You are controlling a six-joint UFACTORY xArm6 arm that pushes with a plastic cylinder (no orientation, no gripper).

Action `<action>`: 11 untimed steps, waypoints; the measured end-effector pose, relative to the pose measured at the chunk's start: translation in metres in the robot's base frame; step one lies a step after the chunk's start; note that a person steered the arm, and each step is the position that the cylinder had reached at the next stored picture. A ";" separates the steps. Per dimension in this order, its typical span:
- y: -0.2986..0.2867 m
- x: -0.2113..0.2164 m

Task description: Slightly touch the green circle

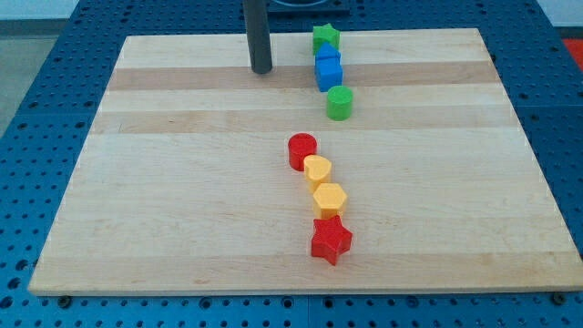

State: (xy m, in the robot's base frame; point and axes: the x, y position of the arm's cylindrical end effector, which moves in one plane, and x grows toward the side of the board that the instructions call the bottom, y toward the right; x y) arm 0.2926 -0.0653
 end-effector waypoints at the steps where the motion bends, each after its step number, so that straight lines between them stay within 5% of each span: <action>1: 0.000 0.033; 4: 0.028 0.099; 11: 0.142 0.099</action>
